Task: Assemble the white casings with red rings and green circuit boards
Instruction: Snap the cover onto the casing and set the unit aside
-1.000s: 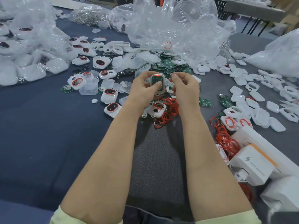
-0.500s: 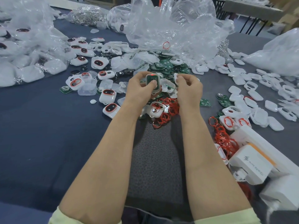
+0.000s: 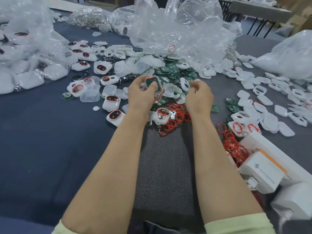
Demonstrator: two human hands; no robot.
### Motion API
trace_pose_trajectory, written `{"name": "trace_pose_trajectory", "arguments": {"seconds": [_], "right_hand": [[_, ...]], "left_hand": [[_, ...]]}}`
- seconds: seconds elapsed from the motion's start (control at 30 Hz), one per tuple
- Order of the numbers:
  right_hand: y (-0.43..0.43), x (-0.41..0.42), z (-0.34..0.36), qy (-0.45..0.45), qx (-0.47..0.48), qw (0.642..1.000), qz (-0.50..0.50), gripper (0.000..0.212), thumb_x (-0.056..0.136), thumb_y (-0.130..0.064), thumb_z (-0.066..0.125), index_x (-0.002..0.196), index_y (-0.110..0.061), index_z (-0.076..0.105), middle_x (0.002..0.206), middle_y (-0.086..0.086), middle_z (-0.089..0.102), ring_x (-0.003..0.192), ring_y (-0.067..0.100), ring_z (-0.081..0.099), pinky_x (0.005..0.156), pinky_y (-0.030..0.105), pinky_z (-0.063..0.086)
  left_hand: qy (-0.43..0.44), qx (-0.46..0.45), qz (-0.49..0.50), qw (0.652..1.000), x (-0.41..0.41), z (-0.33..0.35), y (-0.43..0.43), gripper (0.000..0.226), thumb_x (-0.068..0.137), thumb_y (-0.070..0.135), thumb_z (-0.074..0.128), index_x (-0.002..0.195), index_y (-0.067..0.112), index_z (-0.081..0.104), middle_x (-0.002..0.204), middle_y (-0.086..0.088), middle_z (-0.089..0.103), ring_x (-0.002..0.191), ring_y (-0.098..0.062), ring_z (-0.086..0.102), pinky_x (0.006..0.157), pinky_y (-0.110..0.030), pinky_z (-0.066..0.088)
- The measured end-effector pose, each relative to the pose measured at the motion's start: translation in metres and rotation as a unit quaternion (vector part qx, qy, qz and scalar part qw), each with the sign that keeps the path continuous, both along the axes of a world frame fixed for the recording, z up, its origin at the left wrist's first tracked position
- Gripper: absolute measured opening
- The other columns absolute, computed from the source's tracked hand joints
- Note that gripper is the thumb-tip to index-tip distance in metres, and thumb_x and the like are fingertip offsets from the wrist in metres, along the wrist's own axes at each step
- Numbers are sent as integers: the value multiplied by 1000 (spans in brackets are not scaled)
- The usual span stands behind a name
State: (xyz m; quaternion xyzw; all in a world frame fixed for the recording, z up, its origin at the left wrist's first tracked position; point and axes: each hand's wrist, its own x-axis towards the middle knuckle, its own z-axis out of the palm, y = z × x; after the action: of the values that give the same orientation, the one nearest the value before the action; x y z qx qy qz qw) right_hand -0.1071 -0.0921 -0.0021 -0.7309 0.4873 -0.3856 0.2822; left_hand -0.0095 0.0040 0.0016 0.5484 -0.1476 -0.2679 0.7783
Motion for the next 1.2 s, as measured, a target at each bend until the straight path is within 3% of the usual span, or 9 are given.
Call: {"name": "trace_pose_trajectory", "arguments": {"seconds": [0.07,0.13,0.27,0.5,0.73,0.9,1.03,1.13,1.2], "right_hand": [[-2,1,1,35,-11,999,-5,38,93,-3,38,126,-10,58,127,9,60,120,24,51,107,35,35],[-7,2,3,67,-18,997,-26,42,92,-3,39,129,-11,55,132,10,56,125,27,48,112,44,28],[-19,8,5,112,-6,992,-56,43,92,-3,40,133,-13,52,136,9,52,126,28,47,116,44,20],[-46,13,5,133,53,988,-57,44,91,-3,47,133,-12,48,136,12,47,123,30,48,104,42,39],[-67,19,2,217,85,968,-99,44,92,-17,51,136,-16,43,142,11,42,132,32,34,107,42,27],[-71,22,7,170,124,969,-126,42,89,-19,57,128,-8,47,140,17,38,131,35,35,107,43,28],[-59,20,4,143,60,980,-124,28,93,-15,48,120,-11,56,129,12,50,122,32,43,103,42,29],[-49,14,14,28,-2,997,-67,16,96,-14,46,105,-10,58,105,8,59,92,21,52,79,31,39],[-40,11,26,-77,33,996,29,4,94,-13,51,95,-16,54,89,4,62,70,11,56,65,29,43]], "left_hand": [[14,-11,3,1000,0,0,0,16,93,-2,55,95,14,57,95,-5,59,86,-25,67,66,-25,59],[41,-42,10,998,-1,2,-1,14,94,0,55,105,8,55,97,-6,60,84,-21,68,66,-24,58],[39,-45,14,998,-3,7,-9,14,94,2,55,107,9,54,110,-11,60,94,-25,68,72,-28,58],[-18,-1,-7,1000,-9,19,-41,14,94,2,56,93,15,55,95,-10,62,85,-27,68,77,-35,59],[46,-48,-29,997,-14,18,-64,12,95,3,55,91,15,56,101,-11,62,82,-20,68,64,-22,56],[63,-40,-42,996,-10,17,-63,7,95,4,54,96,11,57,101,-11,62,88,-24,67,67,-25,58],[98,-43,-50,993,-6,18,-56,11,100,15,49,93,12,57,105,-15,62,84,-24,66,64,-26,58],[128,-25,-71,989,-2,16,-46,19,101,26,46,100,11,59,111,-18,63,87,-24,67,67,-29,60],[149,-24,-72,986,1,14,-37,25,101,29,46,105,9,59,114,-20,63,91,-26,67,66,-30,60]]}}
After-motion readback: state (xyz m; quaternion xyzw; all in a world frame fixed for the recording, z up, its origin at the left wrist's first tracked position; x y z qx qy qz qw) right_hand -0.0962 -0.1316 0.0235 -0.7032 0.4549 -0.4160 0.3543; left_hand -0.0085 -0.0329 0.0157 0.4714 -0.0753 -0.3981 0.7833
